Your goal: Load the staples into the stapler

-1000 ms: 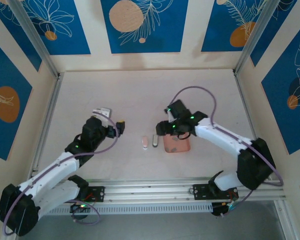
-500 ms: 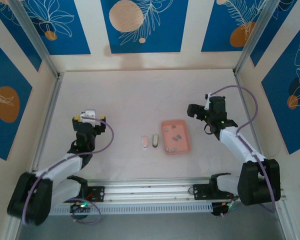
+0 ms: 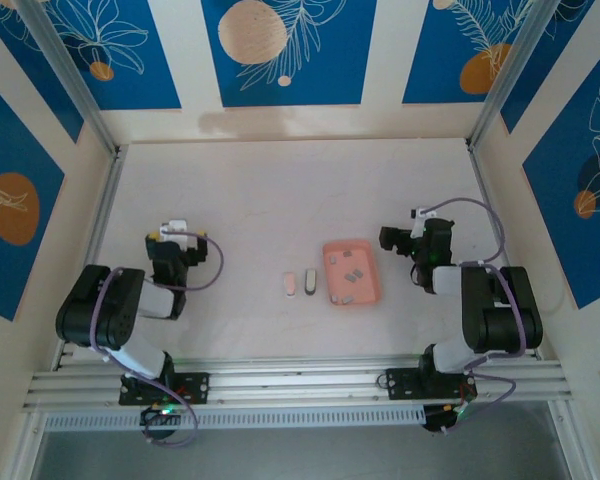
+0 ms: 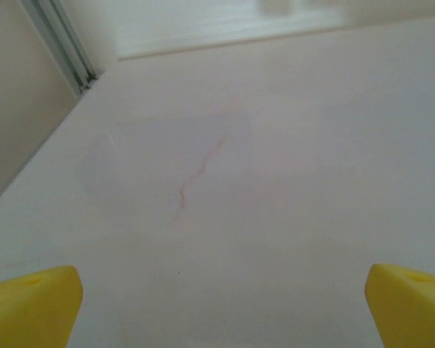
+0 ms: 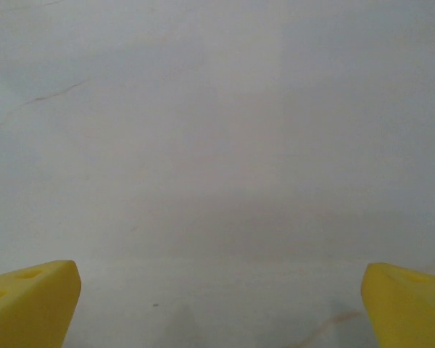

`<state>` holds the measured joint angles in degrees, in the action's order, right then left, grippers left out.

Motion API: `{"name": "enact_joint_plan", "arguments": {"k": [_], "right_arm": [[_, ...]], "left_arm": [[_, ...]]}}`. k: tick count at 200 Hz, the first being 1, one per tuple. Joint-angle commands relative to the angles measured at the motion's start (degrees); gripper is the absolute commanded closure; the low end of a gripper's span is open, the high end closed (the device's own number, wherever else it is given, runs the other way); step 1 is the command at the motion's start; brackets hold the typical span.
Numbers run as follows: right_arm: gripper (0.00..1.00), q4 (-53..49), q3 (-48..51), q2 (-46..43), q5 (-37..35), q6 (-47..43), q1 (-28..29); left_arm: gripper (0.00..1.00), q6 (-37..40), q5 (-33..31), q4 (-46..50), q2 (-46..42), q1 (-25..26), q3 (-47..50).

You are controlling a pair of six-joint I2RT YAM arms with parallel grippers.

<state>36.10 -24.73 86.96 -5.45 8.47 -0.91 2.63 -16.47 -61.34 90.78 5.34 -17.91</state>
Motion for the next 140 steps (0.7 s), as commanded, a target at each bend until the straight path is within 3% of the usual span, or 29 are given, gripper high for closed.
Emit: {"name": "enact_joint_plan", "arguments": {"k": [1, 96, 140], "right_arm": [[0.01, 10.0, 0.6, 0.5, 4.3, -2.6, -0.1], [0.01, 9.1, 0.4, 0.3, 3.3, -2.9, 0.3], [0.01, 9.1, 0.5, 0.3, 3.4, -2.9, 0.3]], "left_arm": [[0.00, -2.7, 5.6, 4.5, -1.3, -1.2, -1.8], [0.00, -1.8, 7.1, 5.5, -1.2, -1.2, -2.4], [0.00, -0.3, 11.2, 7.3, -1.2, -1.2, -3.2]]}}
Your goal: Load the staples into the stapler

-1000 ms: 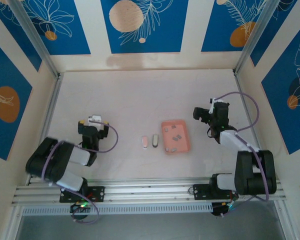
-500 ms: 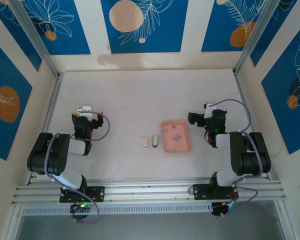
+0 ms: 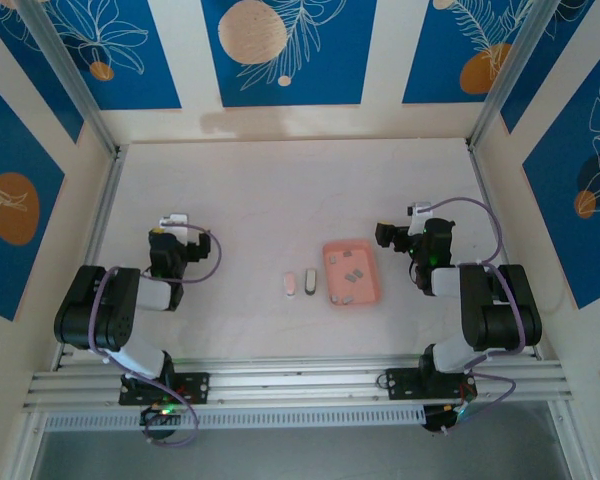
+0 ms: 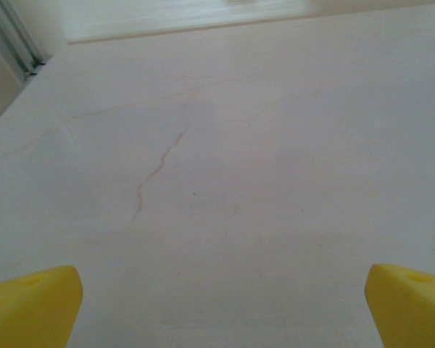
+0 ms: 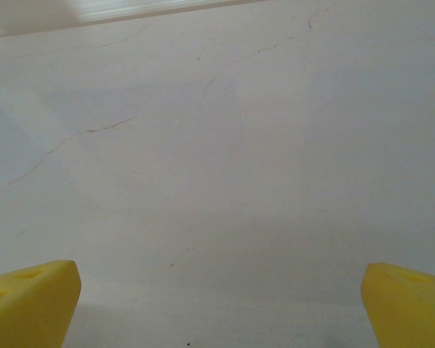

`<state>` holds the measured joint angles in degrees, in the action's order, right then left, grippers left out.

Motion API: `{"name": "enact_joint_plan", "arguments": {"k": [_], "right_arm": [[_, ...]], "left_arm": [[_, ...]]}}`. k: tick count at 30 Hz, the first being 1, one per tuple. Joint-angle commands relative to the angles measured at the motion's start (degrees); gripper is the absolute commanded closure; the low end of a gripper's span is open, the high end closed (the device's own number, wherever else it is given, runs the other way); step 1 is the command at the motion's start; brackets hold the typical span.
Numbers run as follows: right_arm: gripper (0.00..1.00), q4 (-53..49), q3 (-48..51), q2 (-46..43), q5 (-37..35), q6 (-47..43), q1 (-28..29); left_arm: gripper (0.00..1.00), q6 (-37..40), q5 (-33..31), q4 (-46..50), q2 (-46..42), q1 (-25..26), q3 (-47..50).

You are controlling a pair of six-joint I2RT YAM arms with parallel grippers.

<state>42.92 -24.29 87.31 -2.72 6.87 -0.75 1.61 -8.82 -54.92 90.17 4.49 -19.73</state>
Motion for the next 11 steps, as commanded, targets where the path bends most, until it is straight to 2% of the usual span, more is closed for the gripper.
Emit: {"name": "enact_joint_plan", "arguments": {"k": [1, 11], "right_arm": [[0.01, 2.3, 0.0, 0.0, 0.7, -1.3, 0.1], [0.01, 2.3, -0.1, 0.0, 0.9, -1.2, 0.1]], "left_arm": [[0.00, 0.7, 3.5, 0.9, -0.6, -0.3, -1.4], [0.00, 0.7, 4.0, 1.1, -0.7, -0.5, -1.5]]}}
